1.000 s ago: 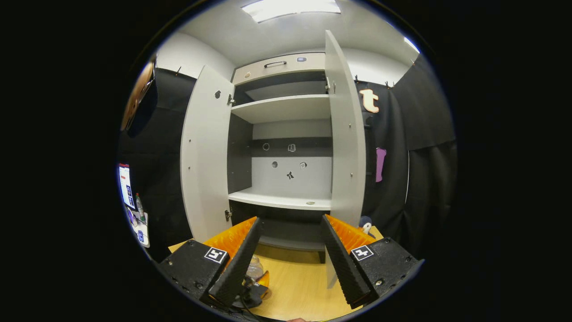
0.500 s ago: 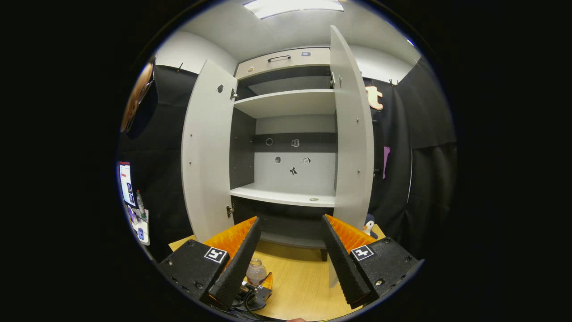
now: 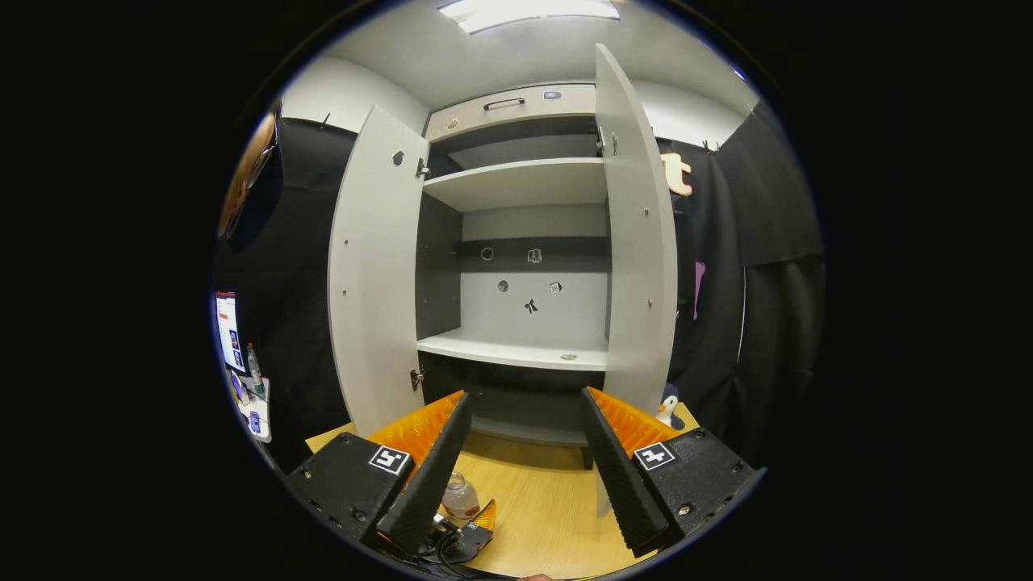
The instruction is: Grasp the bottle in the cabinet with the left hand and place it on the coaster, then close the right door with the right hand and the left door with the left hand.
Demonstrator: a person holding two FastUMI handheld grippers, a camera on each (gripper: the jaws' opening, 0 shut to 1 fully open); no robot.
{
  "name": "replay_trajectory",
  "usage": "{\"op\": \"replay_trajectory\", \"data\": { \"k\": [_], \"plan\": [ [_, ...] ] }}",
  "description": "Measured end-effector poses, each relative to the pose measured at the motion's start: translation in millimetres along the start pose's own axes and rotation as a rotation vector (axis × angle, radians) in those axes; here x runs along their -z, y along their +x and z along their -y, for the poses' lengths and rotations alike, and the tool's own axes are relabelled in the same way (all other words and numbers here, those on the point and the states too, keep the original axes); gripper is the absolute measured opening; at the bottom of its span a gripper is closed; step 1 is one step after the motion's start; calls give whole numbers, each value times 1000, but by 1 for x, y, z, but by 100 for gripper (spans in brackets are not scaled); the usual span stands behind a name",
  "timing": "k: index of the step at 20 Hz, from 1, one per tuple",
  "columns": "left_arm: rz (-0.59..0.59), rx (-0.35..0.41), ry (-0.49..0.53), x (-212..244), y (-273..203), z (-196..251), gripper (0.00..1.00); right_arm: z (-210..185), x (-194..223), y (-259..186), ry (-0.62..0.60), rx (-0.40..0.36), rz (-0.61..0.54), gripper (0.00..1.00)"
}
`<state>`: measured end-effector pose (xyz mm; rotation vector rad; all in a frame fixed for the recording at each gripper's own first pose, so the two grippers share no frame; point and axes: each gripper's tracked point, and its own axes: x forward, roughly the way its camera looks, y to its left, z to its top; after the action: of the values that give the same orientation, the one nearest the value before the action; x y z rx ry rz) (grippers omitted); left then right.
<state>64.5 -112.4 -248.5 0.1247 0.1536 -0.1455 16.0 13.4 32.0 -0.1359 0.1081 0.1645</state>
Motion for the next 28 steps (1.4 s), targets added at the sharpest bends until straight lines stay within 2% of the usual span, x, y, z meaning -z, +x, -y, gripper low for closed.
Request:
{"op": "replay_trajectory", "data": {
  "k": [2,8,14,20,23,25,28],
  "plan": [
    [9,-4,10,-3,-3,-2,96,-2,1,0,-1,-7,-4,83],
    [46,7,34,-18,-11,-3,96,-3,1,0,6,-8,-1,83],
    [74,1,-38,-45,-33,-14,96,-1,1,-2,18,-1,8,83],
    [155,11,-79,-121,-70,-38,96,-2,-15,-6,43,-16,66,83],
    [102,16,-120,-149,-83,-53,95,3,-33,-10,60,-10,154,83],
    [70,-4,-155,-162,-89,-68,96,9,-37,-12,69,-6,194,83],
    [115,-71,-191,-188,-96,-98,96,21,-25,-12,59,-8,175,83]
  ]
}}
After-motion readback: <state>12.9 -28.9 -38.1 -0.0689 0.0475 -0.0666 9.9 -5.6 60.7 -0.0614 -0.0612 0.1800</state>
